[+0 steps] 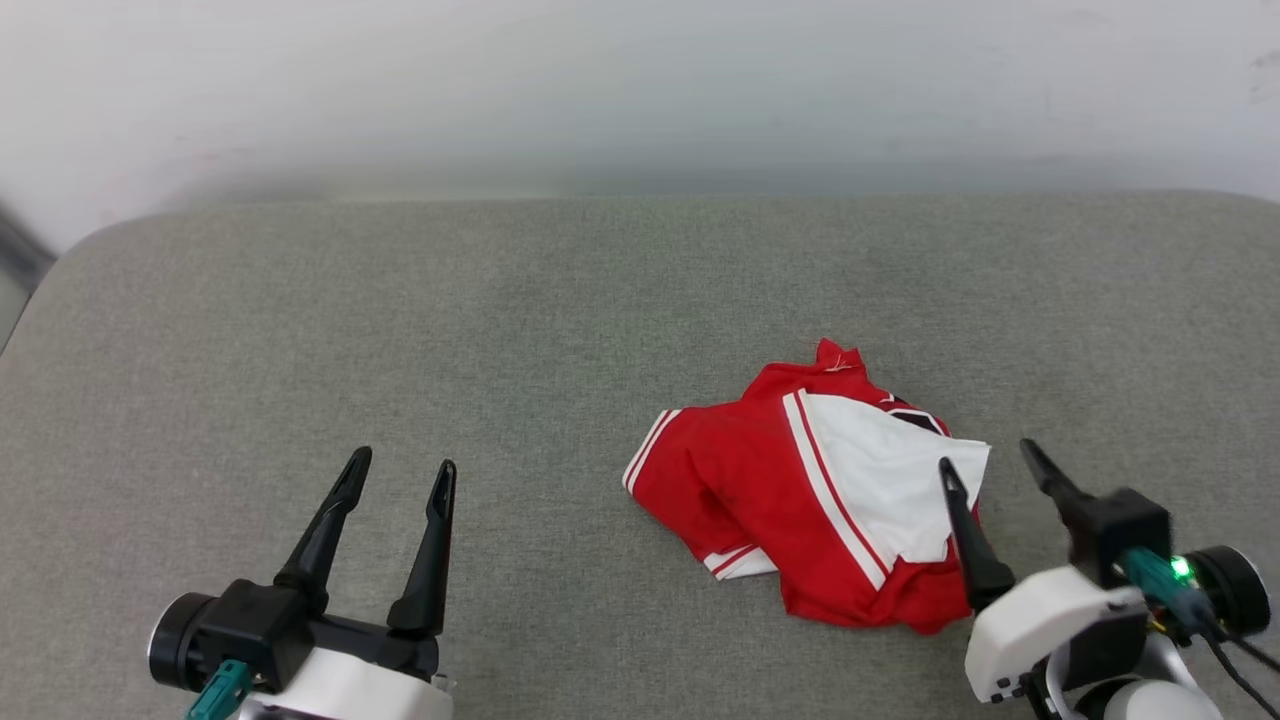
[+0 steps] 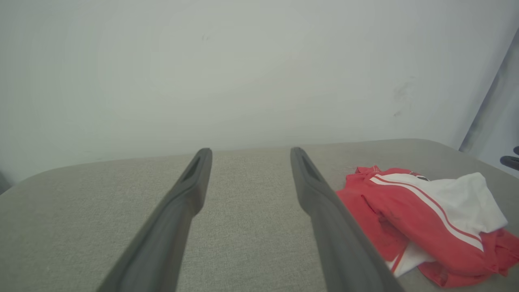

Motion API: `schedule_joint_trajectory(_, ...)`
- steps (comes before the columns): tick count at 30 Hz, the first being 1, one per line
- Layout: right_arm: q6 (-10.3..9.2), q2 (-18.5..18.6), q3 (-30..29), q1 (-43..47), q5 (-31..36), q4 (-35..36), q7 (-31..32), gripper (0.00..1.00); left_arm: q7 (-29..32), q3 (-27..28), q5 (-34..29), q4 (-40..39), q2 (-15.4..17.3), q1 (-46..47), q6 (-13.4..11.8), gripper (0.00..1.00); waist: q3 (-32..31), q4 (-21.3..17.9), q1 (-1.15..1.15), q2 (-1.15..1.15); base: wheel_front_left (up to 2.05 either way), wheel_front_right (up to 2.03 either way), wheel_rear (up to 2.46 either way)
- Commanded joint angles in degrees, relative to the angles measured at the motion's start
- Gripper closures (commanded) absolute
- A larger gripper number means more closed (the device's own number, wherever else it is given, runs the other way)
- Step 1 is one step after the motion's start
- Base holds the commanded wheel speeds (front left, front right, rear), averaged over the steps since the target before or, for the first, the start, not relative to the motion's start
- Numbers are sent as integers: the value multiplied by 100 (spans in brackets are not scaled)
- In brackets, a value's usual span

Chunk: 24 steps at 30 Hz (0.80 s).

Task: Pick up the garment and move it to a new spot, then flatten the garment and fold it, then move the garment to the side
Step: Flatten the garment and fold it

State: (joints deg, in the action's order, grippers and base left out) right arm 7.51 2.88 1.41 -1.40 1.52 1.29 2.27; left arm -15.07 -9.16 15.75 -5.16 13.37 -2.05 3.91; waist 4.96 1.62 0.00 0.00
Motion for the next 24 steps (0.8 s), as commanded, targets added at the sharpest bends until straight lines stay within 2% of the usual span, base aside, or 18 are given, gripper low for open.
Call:
schedule_joint_trajectory(1, -3, 118, 102, -152, -87, 116, 512, 0, -15, 35, -77, 32, -75, 42, 66, 0, 59, 27, 0, 0, 0, 0, 0)
schedule_joint_trajectory(3, -4, 313, 235, -262, -326, 254, 1301, 0, -15, 59, -119, 66, -148, 73, 126, 0, 127, 74, 0, 0, 0, 0, 0)
schedule_joint_trajectory(4, -4, 313, 235, -262, -326, 254, 1301, 0, -15, 59, -119, 66, -148, 73, 126, 0, 127, 74, 0, 0, 0, 0, 0)
schedule_joint_trajectory(10, -4, 734, 146, -589, -1204, 668, 3871, 0, -15, 60, -226, 146, -309, 165, 254, 0, 294, 269, 0, 0, 0, 0, 0)
schedule_joint_trajectory(13, -3, 676, -142, -757, -1411, 809, 4704, 0, -15, 53, -253, 163, -378, 227, 297, 0, 397, 384, 0, 0, 0, 0, 0)
schedule_joint_trajectory(16, -3, 638, -350, -891, -1428, 815, 5173, 0, -15, 23, -294, 179, -424, 285, 322, 0, 508, 515, 0, 0, 0, 0, 0)
schedule_joint_trajectory(19, -3, 603, -422, -1022, -1535, 695, 5374, 0, -15, -5, -320, 214, -465, 349, 341, 0, 642, 671, 0, 0, 0, 0, 0)
schedule_joint_trajectory(24, -3, 619, -403, -1126, -1521, 516, 5322, 0, -15, -39, -335, 250, -488, 398, 346, 0, 726, 793, 0, 0, 0, 0, 0)
